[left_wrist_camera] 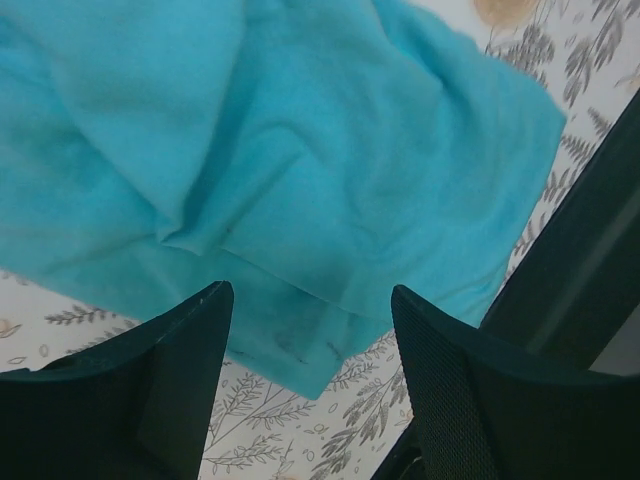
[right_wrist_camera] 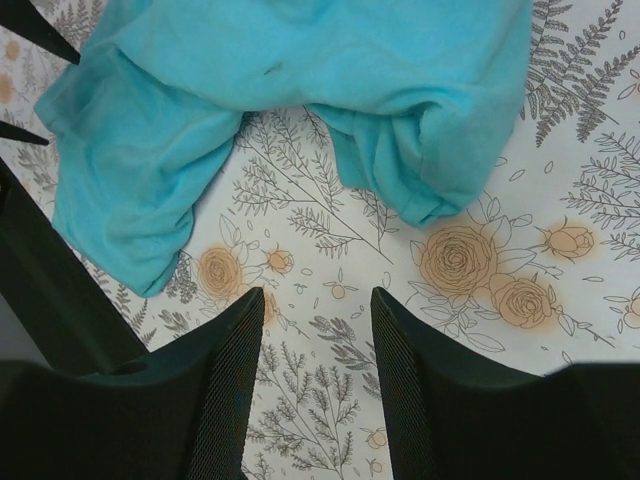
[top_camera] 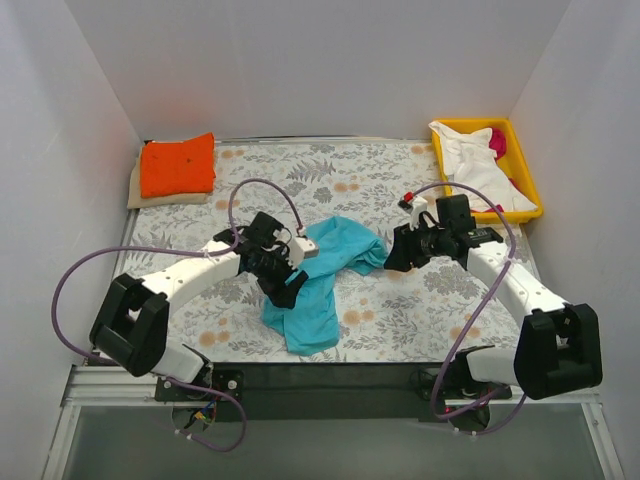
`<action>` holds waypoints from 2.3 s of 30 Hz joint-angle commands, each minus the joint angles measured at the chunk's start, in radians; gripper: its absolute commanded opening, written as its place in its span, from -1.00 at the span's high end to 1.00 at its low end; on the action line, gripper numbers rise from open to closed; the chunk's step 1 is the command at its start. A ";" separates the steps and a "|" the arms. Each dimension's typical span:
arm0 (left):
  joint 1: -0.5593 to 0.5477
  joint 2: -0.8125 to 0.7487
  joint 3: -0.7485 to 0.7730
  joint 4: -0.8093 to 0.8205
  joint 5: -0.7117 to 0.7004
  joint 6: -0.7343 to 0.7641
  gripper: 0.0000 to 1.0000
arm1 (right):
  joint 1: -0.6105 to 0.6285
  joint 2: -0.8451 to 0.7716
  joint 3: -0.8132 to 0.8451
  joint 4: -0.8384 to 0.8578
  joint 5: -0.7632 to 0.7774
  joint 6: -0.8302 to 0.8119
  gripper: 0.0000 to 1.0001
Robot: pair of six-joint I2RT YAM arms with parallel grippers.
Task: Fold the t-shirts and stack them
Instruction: Move the tshirt to the center of the board
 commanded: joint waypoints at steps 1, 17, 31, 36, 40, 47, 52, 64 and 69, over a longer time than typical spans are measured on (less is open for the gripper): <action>-0.057 -0.011 -0.014 -0.010 -0.099 0.092 -0.19 | 0.001 0.035 0.015 0.019 0.026 -0.032 0.08; -0.068 -0.027 0.030 0.102 -0.235 -0.031 -0.09 | -0.001 0.578 0.355 0.256 -0.016 0.060 0.87; -0.077 0.242 0.202 0.189 -0.236 -0.071 -0.12 | 0.021 0.802 0.730 0.263 -0.106 0.127 0.97; -0.115 0.285 0.295 0.169 -0.179 -0.091 0.70 | 0.021 0.833 0.782 0.263 -0.111 0.137 0.97; -0.187 0.315 0.415 0.128 -0.114 -0.123 1.00 | 0.013 0.813 0.814 0.264 -0.118 0.147 0.97; -0.360 0.449 0.629 0.136 0.008 -0.183 1.00 | -0.010 0.765 0.845 0.263 -0.121 0.123 0.97; -0.354 0.545 0.752 0.119 0.114 -0.256 0.39 | -0.047 0.779 0.865 0.261 -0.160 0.140 0.97; 0.126 0.150 0.389 0.041 0.115 -0.156 0.15 | -0.097 0.531 0.661 0.102 -0.068 0.138 -0.35; 0.130 0.128 0.207 0.056 -0.044 0.004 0.15 | -0.096 0.374 0.440 0.014 -0.089 0.092 -0.29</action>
